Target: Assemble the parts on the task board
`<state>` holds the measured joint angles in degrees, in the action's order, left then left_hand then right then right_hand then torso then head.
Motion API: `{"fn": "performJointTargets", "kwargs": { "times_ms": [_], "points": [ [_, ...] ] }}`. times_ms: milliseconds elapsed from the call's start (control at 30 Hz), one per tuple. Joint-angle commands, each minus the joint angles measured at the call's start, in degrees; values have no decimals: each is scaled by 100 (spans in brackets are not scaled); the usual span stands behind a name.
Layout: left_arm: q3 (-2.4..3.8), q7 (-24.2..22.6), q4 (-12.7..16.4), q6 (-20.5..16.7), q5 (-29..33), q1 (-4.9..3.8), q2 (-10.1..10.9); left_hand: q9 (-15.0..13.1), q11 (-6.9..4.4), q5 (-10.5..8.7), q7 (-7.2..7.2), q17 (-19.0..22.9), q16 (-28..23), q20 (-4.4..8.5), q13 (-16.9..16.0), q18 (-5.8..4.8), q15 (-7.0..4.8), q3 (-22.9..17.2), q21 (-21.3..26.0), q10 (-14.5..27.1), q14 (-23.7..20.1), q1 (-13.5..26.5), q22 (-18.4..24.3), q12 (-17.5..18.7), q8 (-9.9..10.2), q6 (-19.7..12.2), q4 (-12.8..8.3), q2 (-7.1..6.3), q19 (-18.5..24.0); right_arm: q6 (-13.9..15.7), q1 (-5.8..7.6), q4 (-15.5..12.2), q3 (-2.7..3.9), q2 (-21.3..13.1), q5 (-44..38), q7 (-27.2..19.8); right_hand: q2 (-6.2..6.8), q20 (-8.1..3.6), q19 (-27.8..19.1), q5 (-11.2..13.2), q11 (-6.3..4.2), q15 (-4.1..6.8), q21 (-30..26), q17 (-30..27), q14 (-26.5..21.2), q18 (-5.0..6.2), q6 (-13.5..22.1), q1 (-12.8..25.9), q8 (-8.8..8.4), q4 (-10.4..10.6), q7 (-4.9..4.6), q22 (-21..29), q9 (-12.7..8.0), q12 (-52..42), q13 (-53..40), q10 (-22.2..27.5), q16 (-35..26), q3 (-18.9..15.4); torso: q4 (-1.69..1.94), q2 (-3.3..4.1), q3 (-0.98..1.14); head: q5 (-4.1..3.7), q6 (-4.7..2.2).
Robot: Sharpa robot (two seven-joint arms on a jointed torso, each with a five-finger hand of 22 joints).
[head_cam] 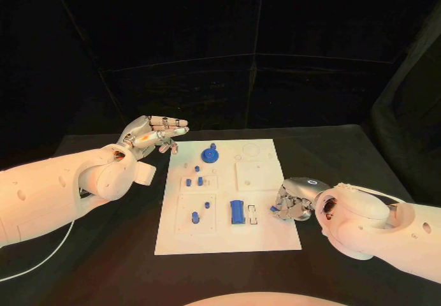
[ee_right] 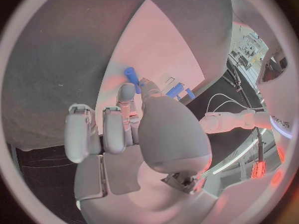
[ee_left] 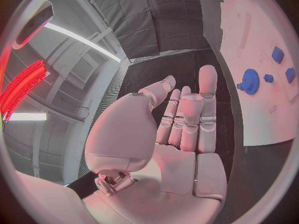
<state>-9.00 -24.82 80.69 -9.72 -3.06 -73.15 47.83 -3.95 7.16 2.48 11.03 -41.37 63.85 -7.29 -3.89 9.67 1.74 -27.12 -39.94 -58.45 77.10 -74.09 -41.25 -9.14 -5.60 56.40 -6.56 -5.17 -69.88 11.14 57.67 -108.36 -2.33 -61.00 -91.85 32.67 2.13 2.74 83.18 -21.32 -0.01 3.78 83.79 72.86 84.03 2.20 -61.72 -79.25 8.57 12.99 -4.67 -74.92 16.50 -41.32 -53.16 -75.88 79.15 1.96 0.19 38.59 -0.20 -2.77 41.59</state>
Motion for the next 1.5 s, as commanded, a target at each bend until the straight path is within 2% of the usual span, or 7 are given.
{"fn": "performJointTargets", "kwargs": {
  "times_ms": [33,233,367,500,633,900,1500],
  "points": [
    [5,-15,11,67,19,-8,-2,9,4,35,6,4,11,6,7,83,-6,28,30,48,-51,10,5,-21,-13,1,-9,19,22,615,-17,-100,-16,-30,588,100,86,-1,55,-83,-4,5,56,52,304,8,-60,18,-20,45,1,-647,3,-77,-54,-68,50,113,11,9,-4,-5,-2],
    [5,-16,9,65,19,-8,-3,9,4,35,6,4,11,6,7,83,-6,28,30,48,-51,10,5,-21,-13,1,-9,19,22,1001,-17,-231,-15,-32,860,97,291,-17,120,-285,-24,19,116,145,320,-14,-162,202,-45,235,20,-738,-52,-175,-138,-146,110,473,1,16,0,13,6],
    [4,-16,10,67,19,-8,-5,9,4,35,6,4,11,6,7,83,-6,28,30,48,-51,10,5,-21,-13,1,-9,19,22,1085,-17,-229,-15,21,1103,103,363,-21,130,-411,-27,22,126,164,322,-17,-196,253,-53,276,25,-753,-67,-189,-156,-163,122,603,7,16,-5,16,23],
    [4,-16,12,69,19,-8,-7,9,4,35,6,4,11,6,7,83,-6,28,30,48,-51,10,5,-21,-13,1,-9,19,22,1170,-16,-194,-14,115,1386,116,455,-23,142,-750,-28,23,138,191,326,-22,-247,381,-51,316,28,-773,-74,-220,-187,-195,138,679,6,18,-3,24,32],
    [4,-16,14,71,19,-8,-7,9,4,35,6,4,11,6,7,83,-6,28,30,48,-51,10,5,-21,-13,1,-9,19,22,1219,-16,-157,-14,220,1642,124,469,-24,153,-893,-31,25,148,216,330,-26,-287,532,-44,338,34,-790,-74,-261,-222,-227,154,680,9,19,-3,15,51],
    [4,-16,12,74,19,-8,-19,9,4,35,6,4,11,6,7,83,-6,28,30,48,-51,10,5,-21,-13,1,-9,19,22,876,-16,-16,-14,453,1835,162,458,-33,143,-1174,-47,36,140,204,326,-22,-359,736,-19,327,59,-780,-53,-275,-248,-248,145,622,9,20,-2,3,68],
    [4,-7,5,68,19,-8,-28,9,7,34,10,11,15,5,6,82,-5,32,33,57,-53,10,9,-31,-13,-1,-9,21,20,635,-15,135,-14,639,1494,202,463,-28,92,-1190,-30,25,94,111,303,-5,-346,1018,-27,349,43,-718,-26,-102,-144,-202,75,429,2,8,-1,40,75]
  ]
}}
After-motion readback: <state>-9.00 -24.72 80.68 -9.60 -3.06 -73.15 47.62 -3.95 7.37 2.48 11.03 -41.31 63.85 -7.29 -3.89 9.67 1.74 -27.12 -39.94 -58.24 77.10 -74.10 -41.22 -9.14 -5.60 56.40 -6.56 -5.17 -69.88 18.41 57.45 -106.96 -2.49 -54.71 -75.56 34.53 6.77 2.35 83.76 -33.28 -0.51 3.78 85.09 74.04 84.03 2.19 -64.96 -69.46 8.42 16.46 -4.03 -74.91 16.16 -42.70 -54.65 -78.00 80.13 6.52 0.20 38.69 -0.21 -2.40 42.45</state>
